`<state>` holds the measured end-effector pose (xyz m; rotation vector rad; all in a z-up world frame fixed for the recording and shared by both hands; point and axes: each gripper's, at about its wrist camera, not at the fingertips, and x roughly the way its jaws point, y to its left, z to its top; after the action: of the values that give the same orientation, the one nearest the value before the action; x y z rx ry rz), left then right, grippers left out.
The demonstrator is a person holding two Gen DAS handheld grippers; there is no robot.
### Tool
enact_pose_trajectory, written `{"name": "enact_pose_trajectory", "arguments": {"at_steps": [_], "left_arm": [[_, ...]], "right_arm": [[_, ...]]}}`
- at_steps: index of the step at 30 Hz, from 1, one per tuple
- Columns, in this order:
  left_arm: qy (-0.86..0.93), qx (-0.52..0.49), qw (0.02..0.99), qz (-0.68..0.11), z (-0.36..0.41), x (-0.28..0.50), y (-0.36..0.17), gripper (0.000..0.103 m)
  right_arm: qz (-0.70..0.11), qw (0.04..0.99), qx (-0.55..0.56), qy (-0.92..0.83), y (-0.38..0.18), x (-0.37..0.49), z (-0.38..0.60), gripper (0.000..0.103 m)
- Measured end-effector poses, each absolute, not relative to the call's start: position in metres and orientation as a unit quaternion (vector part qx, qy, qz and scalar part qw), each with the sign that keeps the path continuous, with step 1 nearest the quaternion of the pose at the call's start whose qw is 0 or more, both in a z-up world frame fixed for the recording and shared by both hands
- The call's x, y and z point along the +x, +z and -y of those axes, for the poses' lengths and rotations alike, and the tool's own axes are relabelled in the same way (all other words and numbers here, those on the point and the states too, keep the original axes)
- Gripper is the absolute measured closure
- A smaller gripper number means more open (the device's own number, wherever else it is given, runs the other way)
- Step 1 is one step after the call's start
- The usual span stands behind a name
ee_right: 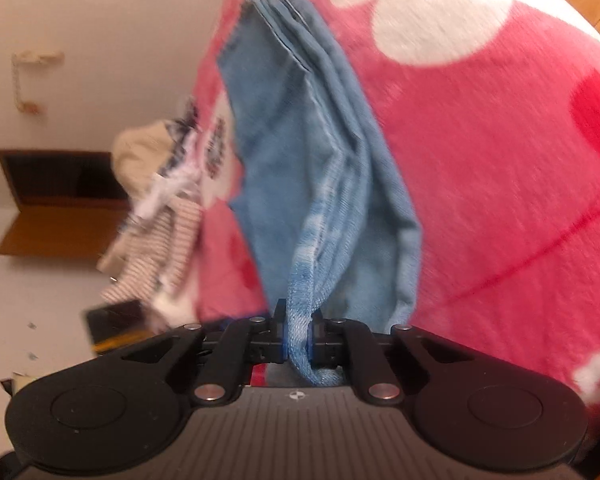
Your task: Fold clothes
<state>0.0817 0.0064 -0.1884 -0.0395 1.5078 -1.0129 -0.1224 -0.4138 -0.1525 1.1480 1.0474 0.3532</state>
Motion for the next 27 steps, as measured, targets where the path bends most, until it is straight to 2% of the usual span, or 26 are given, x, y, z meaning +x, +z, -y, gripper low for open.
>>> {"name": "enact_pose_trajectory", "arguments": {"at_steps": [6, 13, 18, 21, 23, 25, 27], "left_arm": [[-0.488, -0.071, 0.558, -0.667, -0.008, 0.064, -0.194, 0.023], [-0.502, -0.126, 0.501, -0.693, 0.045, 0.068, -0.235, 0.024], [-0.492, -0.185, 0.486, -0.698, 0.052, 0.07, -0.241, 0.029], [-0.483, -0.193, 0.494, -0.697, 0.055, 0.071, -0.24, 0.037], [-0.474, -0.193, 0.499, -0.7, 0.056, 0.072, -0.241, 0.045], [-0.465, -0.194, 0.504, -0.702, 0.054, 0.073, -0.24, 0.047], [-0.46, -0.202, 0.506, -0.701, 0.055, 0.073, -0.242, 0.05]], "right_arm": [[-0.463, 0.691, 0.531, 0.159, -0.151, -0.119, 0.422, 0.094], [-0.455, 0.682, 0.552, 0.154, -0.154, -0.121, 0.425, 0.094], [-0.456, 0.677, 0.559, 0.143, -0.161, -0.128, 0.428, 0.094], [-0.459, 0.679, 0.557, 0.138, -0.163, -0.134, 0.43, 0.092], [-0.461, 0.685, 0.549, 0.131, -0.16, -0.139, 0.435, 0.088], [-0.46, 0.695, 0.541, 0.114, -0.158, -0.146, 0.443, 0.069], [-0.46, 0.7, 0.538, 0.094, -0.157, -0.154, 0.453, 0.055]]}}
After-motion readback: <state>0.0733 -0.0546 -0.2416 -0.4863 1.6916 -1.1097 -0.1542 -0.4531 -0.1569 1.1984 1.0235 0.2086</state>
